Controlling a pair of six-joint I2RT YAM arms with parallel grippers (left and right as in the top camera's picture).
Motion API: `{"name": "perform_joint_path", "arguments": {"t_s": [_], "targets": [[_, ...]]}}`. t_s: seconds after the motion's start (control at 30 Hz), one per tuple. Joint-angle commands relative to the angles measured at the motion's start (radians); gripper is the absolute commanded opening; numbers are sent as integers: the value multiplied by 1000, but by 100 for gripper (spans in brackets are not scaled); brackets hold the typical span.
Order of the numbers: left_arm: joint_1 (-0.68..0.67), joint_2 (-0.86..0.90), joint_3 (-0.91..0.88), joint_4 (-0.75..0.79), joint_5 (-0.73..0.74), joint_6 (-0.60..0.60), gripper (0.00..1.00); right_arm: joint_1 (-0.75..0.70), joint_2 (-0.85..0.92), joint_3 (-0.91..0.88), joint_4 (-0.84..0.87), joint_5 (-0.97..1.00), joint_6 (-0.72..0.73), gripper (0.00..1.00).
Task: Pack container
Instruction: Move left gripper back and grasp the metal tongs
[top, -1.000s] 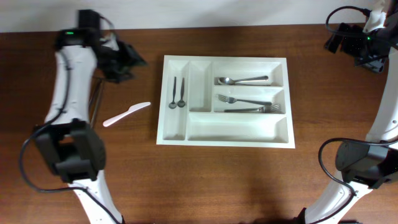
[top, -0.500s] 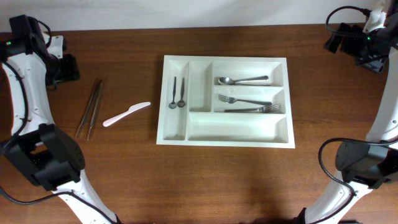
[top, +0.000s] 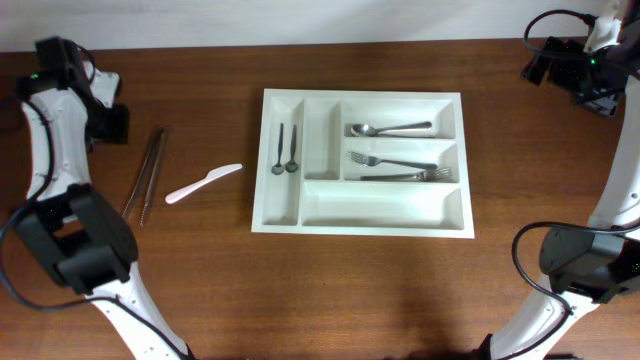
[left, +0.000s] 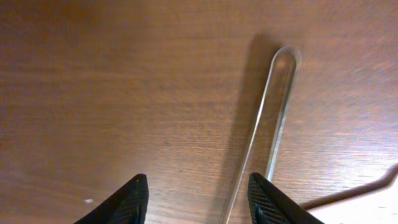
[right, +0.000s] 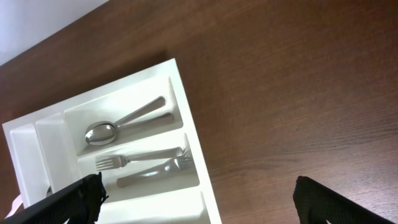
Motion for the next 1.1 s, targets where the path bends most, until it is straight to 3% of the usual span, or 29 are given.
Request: {"name": "perform_joint_path", "arguments": {"t_s": [0.0,0.43,0.93,1.07], "targets": [[-3,72,-15,-2,-35,24,52,6,7,-1,-4,8,1,98],[-20,126,-16,-13,-37,187,45,6,7,-1,-25,9,1,98],[-26,183,-31,-55,57,201,46,6,7,-1,-26,8,1,99],[-26,209,-31,-49,57,201,41,6,7,-1,-26,8,1,98]]}}
